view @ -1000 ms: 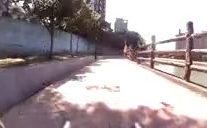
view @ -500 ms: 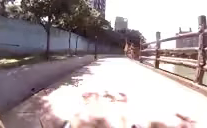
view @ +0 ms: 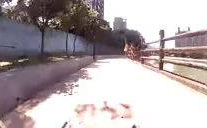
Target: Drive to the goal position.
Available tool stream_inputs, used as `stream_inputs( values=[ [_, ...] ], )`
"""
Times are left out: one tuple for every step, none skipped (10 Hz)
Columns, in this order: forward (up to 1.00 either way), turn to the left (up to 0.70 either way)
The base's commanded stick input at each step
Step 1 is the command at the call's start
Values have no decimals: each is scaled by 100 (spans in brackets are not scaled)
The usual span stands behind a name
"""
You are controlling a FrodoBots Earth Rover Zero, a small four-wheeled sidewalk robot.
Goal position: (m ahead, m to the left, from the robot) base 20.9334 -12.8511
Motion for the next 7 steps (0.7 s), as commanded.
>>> stream_inputs(
  values=[
    [70, -2],
    [70, 0],
    [70, 0],
    [70, 0],
    [70, 0],
    [70, 0],
    [70, 0]
  ],
)
